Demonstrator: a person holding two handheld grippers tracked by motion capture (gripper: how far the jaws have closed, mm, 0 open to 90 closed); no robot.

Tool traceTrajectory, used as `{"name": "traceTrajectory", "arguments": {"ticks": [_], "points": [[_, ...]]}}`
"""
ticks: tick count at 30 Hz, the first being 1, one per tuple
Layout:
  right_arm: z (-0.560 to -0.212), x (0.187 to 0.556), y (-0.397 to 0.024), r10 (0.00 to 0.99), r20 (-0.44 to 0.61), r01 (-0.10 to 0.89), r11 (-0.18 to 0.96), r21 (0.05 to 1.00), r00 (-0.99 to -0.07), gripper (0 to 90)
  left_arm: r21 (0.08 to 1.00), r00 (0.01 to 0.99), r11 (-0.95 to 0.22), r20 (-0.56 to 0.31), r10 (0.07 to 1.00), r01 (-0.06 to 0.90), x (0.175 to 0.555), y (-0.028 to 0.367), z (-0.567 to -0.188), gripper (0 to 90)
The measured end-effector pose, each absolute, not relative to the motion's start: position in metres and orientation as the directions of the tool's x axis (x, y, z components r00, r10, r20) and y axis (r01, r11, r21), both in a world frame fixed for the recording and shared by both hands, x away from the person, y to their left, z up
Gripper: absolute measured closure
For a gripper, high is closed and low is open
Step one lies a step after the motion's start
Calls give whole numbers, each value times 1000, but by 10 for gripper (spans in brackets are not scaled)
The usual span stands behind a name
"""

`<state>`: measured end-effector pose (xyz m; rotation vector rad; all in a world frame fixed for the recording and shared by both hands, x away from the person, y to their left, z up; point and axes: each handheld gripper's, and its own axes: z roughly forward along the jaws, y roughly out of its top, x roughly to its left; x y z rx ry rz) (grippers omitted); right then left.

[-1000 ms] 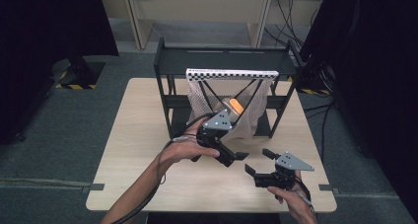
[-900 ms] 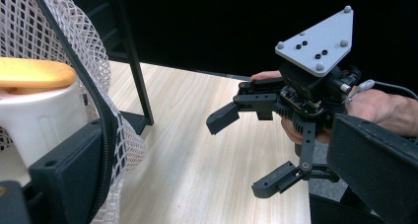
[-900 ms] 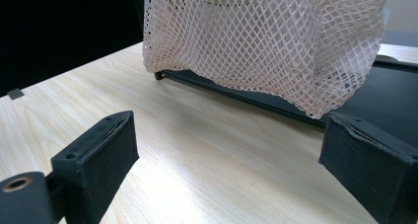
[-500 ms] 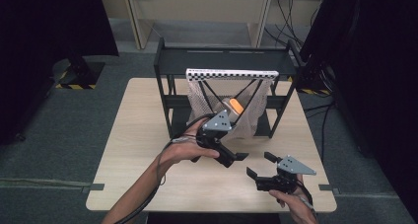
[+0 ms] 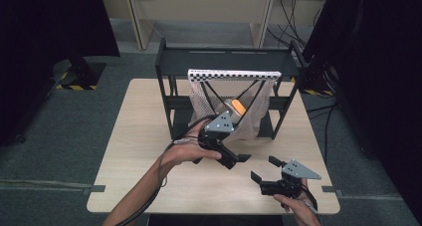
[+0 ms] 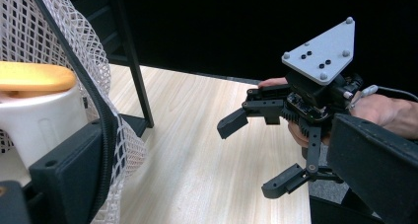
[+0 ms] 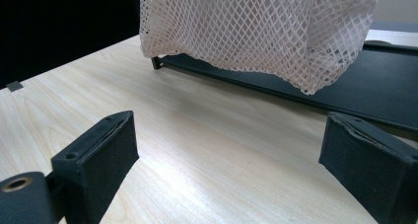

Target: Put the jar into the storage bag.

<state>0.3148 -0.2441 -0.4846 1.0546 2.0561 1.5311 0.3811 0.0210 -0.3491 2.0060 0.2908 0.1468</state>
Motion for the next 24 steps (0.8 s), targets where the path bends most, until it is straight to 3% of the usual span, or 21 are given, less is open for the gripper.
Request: {"name": "traceTrajectory", "arguments": {"ticks": [24], "points": [[-502,307,-252,753,158,385,135,913,-639,75,902,962,-409,-28,272,141,381,22,-350,11]]}}
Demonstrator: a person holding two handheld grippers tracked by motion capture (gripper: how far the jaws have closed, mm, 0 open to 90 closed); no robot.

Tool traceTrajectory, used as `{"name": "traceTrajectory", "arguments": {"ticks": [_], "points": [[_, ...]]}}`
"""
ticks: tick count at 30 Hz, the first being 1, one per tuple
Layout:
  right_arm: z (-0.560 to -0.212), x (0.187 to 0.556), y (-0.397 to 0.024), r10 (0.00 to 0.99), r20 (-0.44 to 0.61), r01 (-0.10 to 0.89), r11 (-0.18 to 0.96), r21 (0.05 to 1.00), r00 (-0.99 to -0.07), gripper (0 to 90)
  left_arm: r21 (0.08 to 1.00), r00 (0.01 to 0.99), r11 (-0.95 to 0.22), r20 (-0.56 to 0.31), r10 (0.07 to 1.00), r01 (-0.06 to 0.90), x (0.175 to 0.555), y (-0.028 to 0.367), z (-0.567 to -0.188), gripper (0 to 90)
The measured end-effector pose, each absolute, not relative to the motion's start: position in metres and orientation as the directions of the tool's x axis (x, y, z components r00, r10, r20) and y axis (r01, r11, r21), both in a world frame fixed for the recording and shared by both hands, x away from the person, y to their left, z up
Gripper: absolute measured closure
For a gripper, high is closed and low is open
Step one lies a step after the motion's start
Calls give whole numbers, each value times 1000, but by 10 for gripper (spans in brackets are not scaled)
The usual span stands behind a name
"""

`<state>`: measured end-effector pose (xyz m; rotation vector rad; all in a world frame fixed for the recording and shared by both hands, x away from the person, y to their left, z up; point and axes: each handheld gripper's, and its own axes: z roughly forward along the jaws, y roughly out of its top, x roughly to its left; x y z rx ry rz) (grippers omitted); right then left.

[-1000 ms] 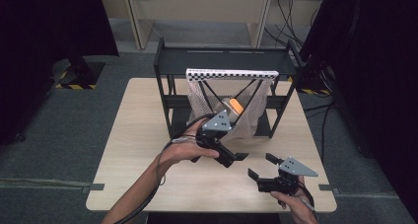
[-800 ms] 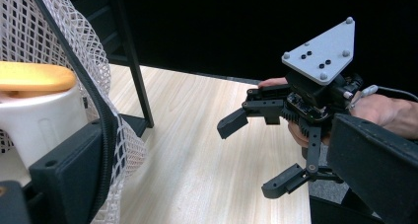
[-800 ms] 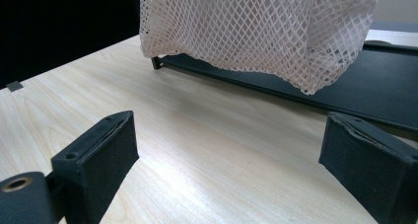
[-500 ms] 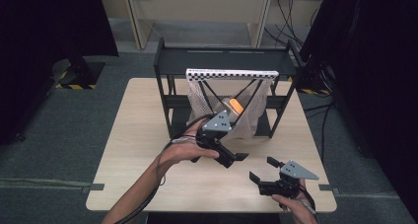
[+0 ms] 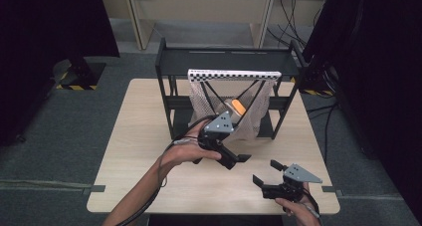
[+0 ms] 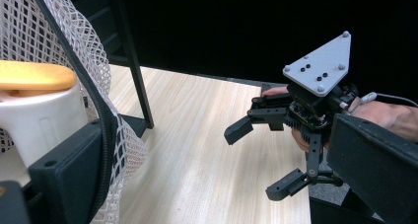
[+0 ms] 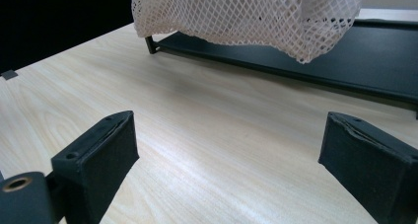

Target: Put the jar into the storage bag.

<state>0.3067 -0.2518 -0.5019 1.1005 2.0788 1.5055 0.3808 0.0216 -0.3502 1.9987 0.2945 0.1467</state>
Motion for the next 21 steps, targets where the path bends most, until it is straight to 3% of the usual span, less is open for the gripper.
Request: {"name": "traceTrajectory", "arguments": {"ticks": [21], "points": [[-517,296,-257,754,185,419,130,899,-630,75,900,962,-414,-22,271,137,380,21,-350,11]]}}
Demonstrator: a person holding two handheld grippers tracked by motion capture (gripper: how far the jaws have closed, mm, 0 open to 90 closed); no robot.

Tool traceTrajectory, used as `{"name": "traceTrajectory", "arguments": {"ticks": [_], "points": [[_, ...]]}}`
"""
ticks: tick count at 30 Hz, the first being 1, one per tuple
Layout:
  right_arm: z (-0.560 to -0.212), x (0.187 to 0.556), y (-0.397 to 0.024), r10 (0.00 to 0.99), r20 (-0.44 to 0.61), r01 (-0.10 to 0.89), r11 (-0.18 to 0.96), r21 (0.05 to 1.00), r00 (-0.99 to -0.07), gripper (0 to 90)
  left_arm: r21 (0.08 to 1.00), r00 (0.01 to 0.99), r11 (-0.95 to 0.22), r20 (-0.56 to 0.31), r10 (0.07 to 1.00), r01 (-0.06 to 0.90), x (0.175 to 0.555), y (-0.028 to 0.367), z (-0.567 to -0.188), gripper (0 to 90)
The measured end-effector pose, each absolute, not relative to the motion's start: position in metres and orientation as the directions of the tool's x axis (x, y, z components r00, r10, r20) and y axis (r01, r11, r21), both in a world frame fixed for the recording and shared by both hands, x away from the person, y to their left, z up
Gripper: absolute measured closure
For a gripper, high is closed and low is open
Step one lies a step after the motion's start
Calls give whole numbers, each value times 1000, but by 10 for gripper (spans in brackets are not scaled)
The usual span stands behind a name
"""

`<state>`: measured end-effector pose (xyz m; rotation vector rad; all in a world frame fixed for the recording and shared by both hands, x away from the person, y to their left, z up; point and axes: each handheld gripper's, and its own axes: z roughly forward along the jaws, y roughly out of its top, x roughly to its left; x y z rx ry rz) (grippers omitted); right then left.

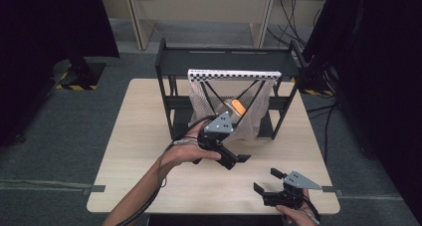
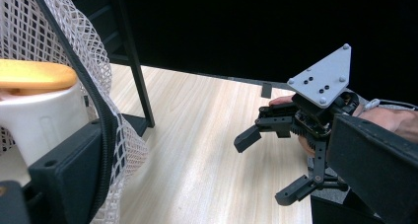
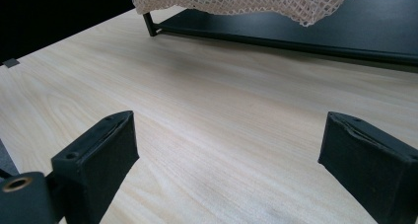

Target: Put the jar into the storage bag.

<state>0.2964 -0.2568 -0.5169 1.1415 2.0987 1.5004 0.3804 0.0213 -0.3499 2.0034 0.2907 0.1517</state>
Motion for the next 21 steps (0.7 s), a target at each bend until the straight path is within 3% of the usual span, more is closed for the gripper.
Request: {"name": "traceTrajectory", "arguments": {"ticks": [21], "points": [[-519,283,-263,757,191,419,118,900,-624,75,899,962,-417,-19,272,135,381,21,-351,9]]}}
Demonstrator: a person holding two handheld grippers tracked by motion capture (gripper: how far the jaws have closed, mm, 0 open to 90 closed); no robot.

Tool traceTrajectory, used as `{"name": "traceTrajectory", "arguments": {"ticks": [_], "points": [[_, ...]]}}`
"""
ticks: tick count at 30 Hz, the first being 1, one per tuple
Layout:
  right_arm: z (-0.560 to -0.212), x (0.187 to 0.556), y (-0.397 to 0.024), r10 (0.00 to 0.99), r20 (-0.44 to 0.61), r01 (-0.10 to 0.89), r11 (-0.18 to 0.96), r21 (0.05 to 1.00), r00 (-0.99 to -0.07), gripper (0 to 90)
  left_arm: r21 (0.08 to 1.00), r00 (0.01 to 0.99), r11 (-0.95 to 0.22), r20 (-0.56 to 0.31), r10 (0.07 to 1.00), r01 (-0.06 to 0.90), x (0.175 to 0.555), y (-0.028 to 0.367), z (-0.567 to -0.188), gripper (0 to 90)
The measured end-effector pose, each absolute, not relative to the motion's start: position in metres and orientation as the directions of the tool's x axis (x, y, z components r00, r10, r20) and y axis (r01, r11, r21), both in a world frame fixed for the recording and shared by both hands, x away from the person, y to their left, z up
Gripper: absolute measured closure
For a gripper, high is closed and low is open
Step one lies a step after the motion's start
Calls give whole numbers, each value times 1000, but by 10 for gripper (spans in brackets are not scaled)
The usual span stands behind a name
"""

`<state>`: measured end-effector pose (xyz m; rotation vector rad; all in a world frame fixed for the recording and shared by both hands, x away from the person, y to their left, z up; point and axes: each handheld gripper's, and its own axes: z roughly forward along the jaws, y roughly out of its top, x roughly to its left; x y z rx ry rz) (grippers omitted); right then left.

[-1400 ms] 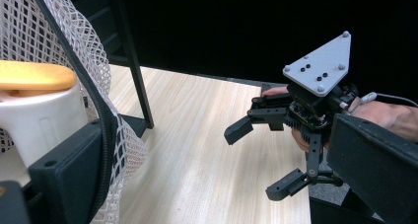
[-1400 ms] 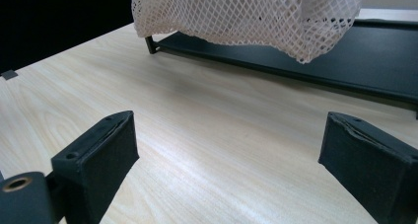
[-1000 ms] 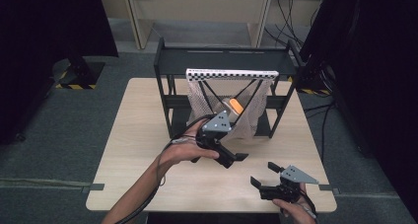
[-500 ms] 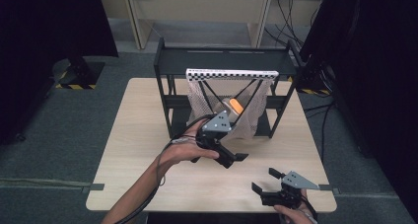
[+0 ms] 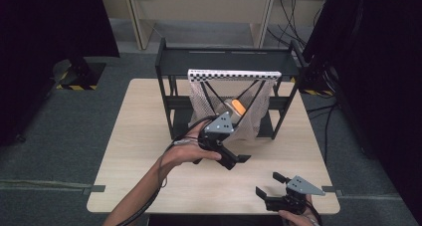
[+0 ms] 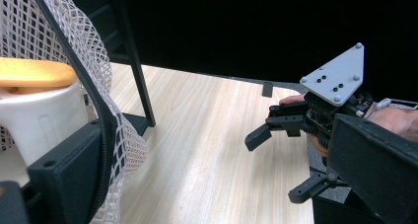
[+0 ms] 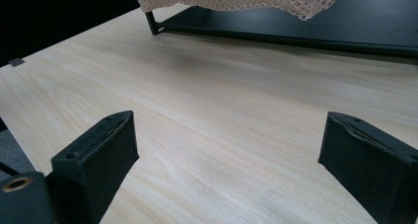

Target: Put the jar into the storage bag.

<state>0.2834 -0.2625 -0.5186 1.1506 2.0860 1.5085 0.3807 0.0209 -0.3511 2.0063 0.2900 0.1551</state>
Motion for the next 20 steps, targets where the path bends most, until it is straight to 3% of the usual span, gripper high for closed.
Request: {"name": "traceTrajectory", "arguments": {"ticks": [20], "points": [[-521,279,-265,761,197,423,111,899,-618,75,899,962,-416,-18,271,135,381,20,-352,7]]}}
